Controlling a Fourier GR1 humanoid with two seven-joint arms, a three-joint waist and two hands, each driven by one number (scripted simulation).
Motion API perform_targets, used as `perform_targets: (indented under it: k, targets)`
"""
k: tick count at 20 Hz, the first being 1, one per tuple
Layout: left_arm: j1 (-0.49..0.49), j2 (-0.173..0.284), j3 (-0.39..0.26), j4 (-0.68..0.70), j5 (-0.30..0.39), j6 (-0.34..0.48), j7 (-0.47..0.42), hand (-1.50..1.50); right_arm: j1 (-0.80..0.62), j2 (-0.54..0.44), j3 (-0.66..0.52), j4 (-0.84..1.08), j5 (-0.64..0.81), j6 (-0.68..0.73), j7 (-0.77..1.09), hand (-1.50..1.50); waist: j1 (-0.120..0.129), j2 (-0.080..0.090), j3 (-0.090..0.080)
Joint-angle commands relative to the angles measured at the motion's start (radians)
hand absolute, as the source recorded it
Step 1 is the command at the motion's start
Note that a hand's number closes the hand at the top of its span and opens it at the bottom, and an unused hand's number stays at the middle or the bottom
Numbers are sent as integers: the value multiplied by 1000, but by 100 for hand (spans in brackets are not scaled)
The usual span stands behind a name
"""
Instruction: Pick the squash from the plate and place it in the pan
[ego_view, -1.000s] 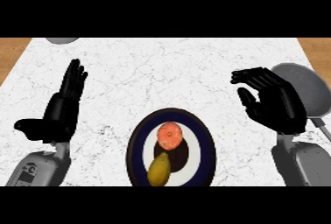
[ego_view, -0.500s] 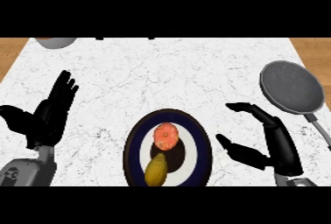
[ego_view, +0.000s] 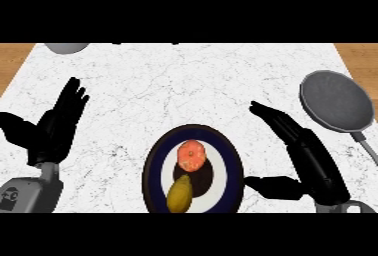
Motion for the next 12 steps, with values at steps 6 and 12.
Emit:
perform_targets:
  k: [6, 12]
  targets:
    - [-13, 12, 12, -25, 12, -38, 39, 0, -296, 86, 183, 134, 209, 246, 344, -150, 19, 3, 0]
    - [35, -53, -38, -41, -45, 10, -11, 0, -413, 127, 195, 257, 62, 556, 487, -150, 23, 3, -1]
